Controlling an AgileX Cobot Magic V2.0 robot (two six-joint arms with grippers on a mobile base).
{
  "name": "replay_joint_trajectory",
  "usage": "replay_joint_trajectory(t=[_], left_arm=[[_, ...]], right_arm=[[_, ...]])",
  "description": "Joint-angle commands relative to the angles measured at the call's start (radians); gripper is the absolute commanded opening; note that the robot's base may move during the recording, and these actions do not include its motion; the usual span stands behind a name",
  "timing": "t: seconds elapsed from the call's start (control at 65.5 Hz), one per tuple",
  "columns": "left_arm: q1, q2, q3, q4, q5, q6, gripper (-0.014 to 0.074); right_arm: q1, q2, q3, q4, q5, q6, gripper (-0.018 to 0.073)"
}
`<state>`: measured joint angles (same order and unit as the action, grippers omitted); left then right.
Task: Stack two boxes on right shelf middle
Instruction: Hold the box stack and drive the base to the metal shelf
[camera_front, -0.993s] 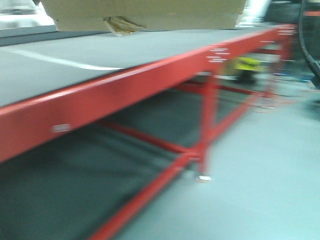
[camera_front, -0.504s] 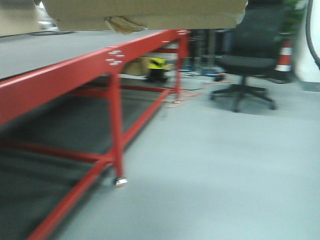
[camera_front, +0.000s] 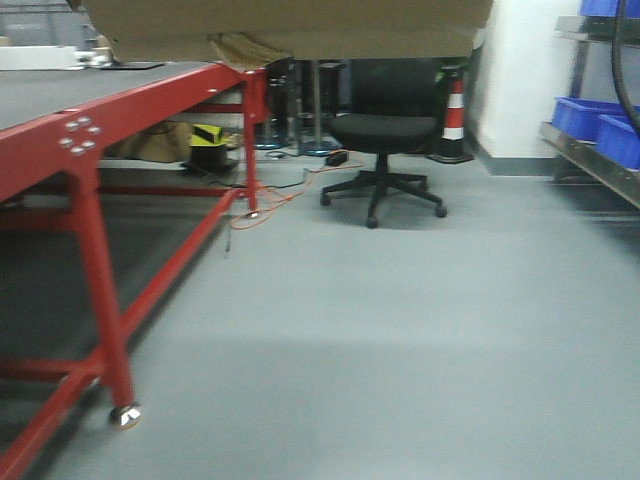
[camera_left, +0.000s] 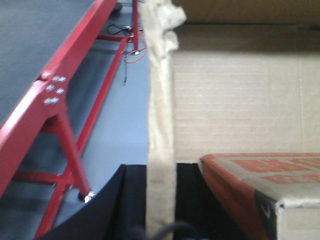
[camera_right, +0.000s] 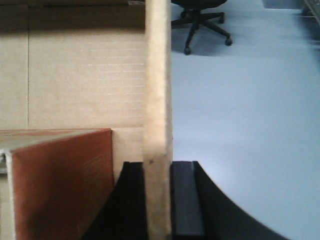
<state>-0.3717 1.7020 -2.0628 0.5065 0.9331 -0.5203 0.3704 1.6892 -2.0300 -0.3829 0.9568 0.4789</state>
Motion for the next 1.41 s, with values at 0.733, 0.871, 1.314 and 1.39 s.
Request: replay_joint_trajectory(t=[0.733, 0.871, 1.314, 1.39], left_arm=[[0.0, -0.011, -0.01, 0.02, -0.04, 0.001, -0.0111], [0.0, -0.011, -0.01, 0.02, -0.04, 0.001, -0.0111], [0.0, -0.011, -0.01, 0.02, -0.04, 0.001, -0.0111], [0.0, -0.011, -0.01, 0.02, -0.04, 0.001, -0.0111]], right_arm=[[-0.003, -0.018, -0.014, -0.015, -0.052, 0.003, -0.0162], [-0.003, -0.018, -0.014, -0.015, -0.052, 0.003, -0.0162], [-0.003, -0.018, -0.014, -0.015, -0.052, 0.003, -0.0162], [-0.003, -0.018, -0.014, -0.015, -0.052, 0.003, -0.0162]])
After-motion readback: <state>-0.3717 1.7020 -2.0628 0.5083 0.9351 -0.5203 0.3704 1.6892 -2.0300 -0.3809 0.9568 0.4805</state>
